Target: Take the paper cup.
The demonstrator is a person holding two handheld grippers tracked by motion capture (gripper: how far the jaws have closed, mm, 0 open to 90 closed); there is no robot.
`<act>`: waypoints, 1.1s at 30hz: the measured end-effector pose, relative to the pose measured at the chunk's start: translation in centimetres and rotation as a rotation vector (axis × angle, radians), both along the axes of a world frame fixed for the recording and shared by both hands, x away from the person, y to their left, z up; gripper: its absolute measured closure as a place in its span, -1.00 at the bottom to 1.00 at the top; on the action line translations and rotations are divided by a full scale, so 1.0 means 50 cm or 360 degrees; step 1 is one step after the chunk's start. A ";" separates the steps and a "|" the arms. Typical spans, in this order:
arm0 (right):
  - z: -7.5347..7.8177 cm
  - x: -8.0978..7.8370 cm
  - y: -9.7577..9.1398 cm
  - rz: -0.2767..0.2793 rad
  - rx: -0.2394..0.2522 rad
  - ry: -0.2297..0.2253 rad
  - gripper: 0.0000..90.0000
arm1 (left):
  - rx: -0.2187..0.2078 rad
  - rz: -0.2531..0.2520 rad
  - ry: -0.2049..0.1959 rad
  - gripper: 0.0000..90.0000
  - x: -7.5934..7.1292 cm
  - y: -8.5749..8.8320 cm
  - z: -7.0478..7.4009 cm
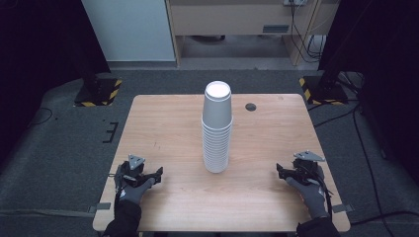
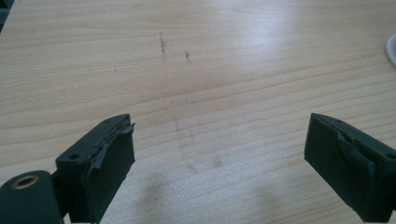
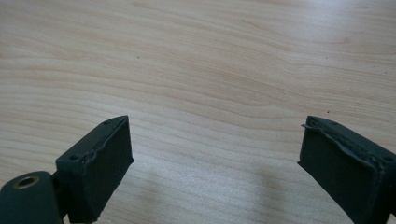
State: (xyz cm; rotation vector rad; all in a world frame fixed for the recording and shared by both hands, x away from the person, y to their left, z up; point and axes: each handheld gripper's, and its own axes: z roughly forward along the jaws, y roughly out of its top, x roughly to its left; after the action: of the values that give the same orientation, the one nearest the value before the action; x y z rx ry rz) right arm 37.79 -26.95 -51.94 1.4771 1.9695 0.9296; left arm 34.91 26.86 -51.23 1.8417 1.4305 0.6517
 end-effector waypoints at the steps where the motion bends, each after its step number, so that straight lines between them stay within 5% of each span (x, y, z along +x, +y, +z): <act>1: 0.003 -0.002 0.001 0.0004 0.0009 -0.0004 -0.79 | -0.0007 0.0002 -0.0006 -0.83 -0.002 0.000 0.002; 22: 0.052 -0.024 0.021 0.0061 0.0075 -0.0152 -0.76 | -0.0081 -0.0046 -0.0124 -0.72 -0.023 -0.008 0.037; 33: 0.090 -0.031 0.041 0.0134 0.0119 -0.0239 -0.75 | -0.0092 -0.0049 -0.0137 -0.70 -0.024 -0.007 0.040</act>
State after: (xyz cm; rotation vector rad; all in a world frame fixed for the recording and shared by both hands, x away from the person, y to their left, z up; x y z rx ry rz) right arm 36.25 -24.89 -47.43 1.3312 1.9184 1.1279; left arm 33.69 26.53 -49.21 1.7665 1.3489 0.6595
